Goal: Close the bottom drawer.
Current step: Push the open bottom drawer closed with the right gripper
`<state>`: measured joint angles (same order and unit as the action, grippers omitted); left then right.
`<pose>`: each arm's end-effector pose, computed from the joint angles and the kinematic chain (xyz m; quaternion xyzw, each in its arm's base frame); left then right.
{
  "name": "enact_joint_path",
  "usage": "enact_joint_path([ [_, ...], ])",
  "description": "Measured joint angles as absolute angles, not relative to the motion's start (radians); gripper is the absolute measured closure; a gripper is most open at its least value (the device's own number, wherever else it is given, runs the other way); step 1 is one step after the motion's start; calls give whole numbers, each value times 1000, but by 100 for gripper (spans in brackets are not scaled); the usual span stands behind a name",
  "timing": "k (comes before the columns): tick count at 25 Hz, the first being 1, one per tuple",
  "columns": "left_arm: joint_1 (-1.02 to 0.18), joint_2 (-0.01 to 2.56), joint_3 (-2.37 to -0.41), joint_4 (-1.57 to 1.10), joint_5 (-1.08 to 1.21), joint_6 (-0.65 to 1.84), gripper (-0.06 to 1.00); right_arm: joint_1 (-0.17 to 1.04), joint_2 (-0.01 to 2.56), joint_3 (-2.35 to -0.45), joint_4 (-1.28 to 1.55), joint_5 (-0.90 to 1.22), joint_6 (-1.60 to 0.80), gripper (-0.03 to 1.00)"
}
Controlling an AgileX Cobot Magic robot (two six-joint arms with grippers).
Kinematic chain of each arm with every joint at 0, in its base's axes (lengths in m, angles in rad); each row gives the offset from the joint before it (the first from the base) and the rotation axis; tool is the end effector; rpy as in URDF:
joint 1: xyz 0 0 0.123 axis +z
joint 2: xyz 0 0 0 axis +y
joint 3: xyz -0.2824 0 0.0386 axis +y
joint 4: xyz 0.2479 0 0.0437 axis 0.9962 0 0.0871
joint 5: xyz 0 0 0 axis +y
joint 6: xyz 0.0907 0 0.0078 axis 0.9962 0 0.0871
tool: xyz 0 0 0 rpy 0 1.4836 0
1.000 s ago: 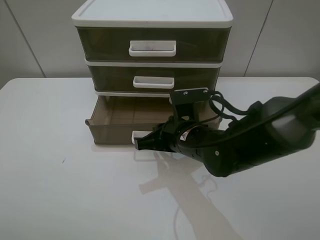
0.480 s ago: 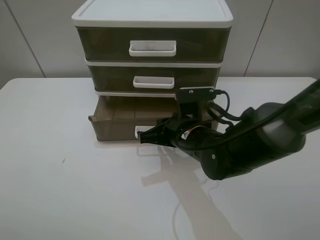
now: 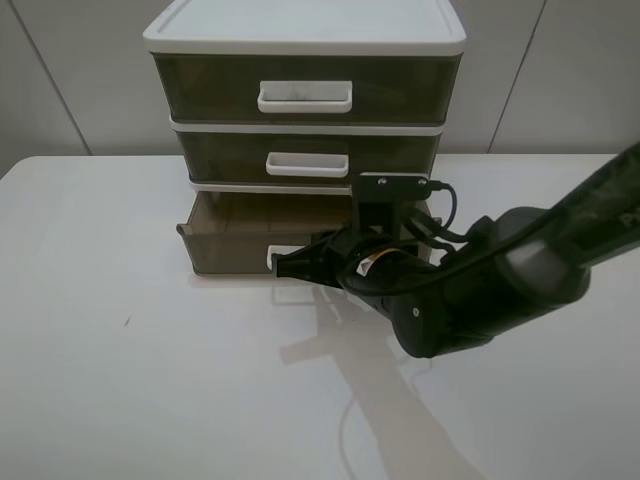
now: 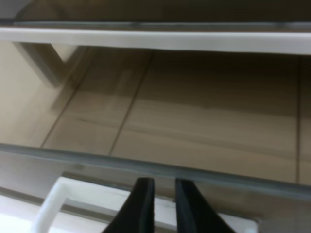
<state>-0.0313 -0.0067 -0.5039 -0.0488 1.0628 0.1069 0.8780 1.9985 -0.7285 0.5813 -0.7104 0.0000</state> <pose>-0.0066 -0.0037 0.2781 0.0598 0.8486 -0.0045 0.5255 0.2418 0.2404 0.0949 -0.0913 0.8599 0.1709 0.4722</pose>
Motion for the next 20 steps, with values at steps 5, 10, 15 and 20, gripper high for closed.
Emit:
enact_joint_path([
  [5, -31, -7, -504, -49, 1063, 107, 23, 884, 2032, -779, 581, -708, 0, 95],
  [10, -31, -7, -504, -49, 1063, 107, 23, 889, 2057, -797, 581, -731, 0, 95],
  [15, -31, -7, -504, -49, 1063, 107, 23, 891, 2088, -797, 581, -794, 0, 95],
  [20, -31, -7, -504, -49, 1063, 107, 23, 891, 2092, -797, 593, -817, 0, 95],
])
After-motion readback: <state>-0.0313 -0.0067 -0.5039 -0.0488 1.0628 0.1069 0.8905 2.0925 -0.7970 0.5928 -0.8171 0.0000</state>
